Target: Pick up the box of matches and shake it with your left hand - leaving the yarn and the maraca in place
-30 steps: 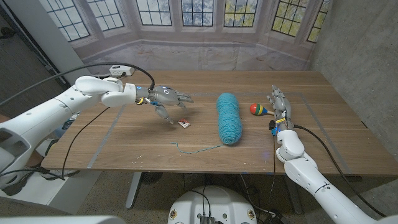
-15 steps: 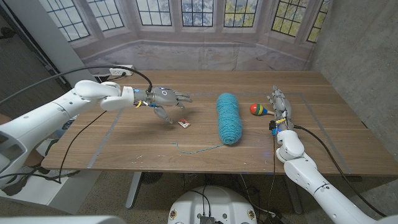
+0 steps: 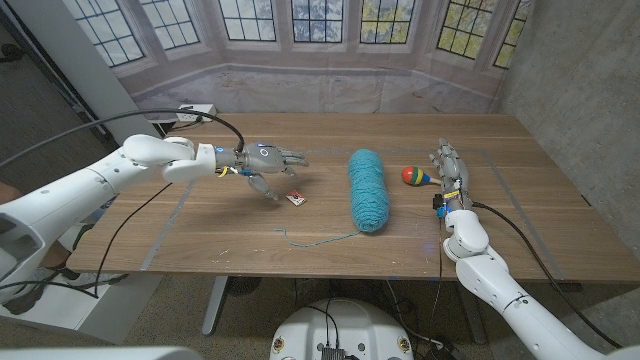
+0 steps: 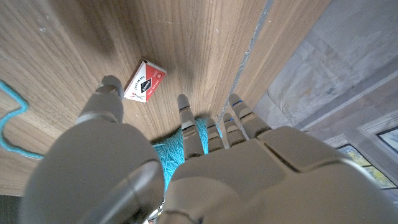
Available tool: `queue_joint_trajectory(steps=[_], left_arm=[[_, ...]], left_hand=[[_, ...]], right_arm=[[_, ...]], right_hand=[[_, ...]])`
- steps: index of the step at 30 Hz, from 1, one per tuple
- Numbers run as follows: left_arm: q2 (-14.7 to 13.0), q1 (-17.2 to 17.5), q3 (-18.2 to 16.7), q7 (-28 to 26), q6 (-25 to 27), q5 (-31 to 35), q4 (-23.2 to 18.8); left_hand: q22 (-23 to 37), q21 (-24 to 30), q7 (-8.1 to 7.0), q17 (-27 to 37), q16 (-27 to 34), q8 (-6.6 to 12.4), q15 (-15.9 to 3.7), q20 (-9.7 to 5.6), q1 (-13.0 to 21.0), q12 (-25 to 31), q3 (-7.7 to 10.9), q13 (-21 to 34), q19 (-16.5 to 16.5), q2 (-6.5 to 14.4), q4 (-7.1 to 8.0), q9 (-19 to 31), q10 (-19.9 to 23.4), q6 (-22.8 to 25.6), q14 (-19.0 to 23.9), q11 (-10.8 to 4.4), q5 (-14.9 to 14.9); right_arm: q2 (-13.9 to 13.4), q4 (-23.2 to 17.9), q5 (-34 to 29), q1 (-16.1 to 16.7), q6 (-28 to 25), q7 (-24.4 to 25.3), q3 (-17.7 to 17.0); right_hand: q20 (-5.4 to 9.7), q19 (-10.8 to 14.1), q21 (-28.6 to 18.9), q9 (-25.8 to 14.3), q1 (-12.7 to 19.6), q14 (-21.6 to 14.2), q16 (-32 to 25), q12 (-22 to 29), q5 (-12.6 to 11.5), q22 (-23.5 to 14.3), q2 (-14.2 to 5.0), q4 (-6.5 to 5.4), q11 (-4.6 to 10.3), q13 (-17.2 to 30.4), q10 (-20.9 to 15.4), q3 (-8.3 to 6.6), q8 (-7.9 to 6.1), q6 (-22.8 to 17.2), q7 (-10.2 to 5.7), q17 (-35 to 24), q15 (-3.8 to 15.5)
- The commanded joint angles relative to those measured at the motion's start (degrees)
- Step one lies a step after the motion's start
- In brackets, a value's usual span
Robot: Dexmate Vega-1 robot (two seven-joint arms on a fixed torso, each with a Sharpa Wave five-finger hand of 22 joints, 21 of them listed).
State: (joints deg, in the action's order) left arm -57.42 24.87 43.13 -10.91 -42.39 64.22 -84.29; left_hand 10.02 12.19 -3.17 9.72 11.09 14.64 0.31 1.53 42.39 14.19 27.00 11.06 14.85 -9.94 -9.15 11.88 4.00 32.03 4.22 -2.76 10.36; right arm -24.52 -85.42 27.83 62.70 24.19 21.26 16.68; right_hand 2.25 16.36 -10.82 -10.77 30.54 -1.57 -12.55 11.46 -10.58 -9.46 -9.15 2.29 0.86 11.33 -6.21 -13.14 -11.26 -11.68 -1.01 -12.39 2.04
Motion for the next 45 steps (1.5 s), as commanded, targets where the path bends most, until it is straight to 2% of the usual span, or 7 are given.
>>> queue_joint_trajectory(steps=[1,5,17,45], left_arm=[[0.7,-0.9,1.6,-2.3,0.5,1.2,1.1],[0.8,-1.1,2.2,-4.1,0.7,2.2,1.4],[0.9,-1.5,3.3,-5.1,1.5,2.9,1.8],[2.2,-4.3,7.1,-10.4,1.0,5.8,5.6]], left_hand=[[0.1,-0.2,0.00,0.2,0.0,0.23,0.10,0.00,7.4,-0.1,-0.03,0.2,0.5,6.9,0.12,0.2,0.5,0.5,0.4,0.04,0.0],[0.1,-0.2,-0.03,0.2,0.1,0.35,0.17,-0.12,7.4,-0.1,-0.10,0.2,0.6,6.9,0.18,0.2,0.7,0.9,0.7,0.01,0.0],[0.1,-0.2,0.12,0.3,0.1,0.76,-0.14,-0.33,7.6,-0.1,-0.27,0.2,1.1,7.0,0.21,0.4,1.7,2.1,1.4,-0.16,0.0],[0.2,-0.1,0.52,0.2,0.2,1.71,-0.94,-0.69,8.5,0.0,-0.50,0.3,2.2,7.1,0.04,0.7,3.5,4.9,3.2,-0.61,0.1]], right_arm=[[0.2,0.3,0.2,0.5,0.8,0.1,-0.3],[0.3,0.5,0.4,0.7,1.2,0.0,-0.4],[0.7,1.1,0.8,0.9,2.2,-0.4,-0.6],[1.4,2.6,1.6,1.1,3.8,-0.9,-1.0]], right_hand=[[4.25,0.2,-0.2,-0.3,0.2,-0.7,-0.4,0.3,0.1,-0.1,-0.47,0.42,0.00,0.2,-0.3,-0.07,-0.38,-0.3,-0.03,-0.2,1.05],[4.21,0.2,-0.2,-0.3,0.2,-0.7,-0.4,0.3,0.1,-0.1,-0.49,0.44,-0.07,0.2,-0.3,-0.10,-0.37,-0.4,-0.02,-0.2,1.04],[4.26,0.3,-0.2,-0.3,0.2,-0.7,-0.4,0.3,0.1,-0.1,-0.55,0.46,-0.06,0.2,-0.3,-0.16,-0.34,-0.4,-0.02,-0.2,1.05],[4.21,0.6,-0.2,-0.3,0.1,-0.8,-0.5,0.3,0.1,-0.1,-0.57,0.62,-0.10,0.2,-0.4,-0.31,-0.38,-0.8,0.21,-0.3,1.00]])
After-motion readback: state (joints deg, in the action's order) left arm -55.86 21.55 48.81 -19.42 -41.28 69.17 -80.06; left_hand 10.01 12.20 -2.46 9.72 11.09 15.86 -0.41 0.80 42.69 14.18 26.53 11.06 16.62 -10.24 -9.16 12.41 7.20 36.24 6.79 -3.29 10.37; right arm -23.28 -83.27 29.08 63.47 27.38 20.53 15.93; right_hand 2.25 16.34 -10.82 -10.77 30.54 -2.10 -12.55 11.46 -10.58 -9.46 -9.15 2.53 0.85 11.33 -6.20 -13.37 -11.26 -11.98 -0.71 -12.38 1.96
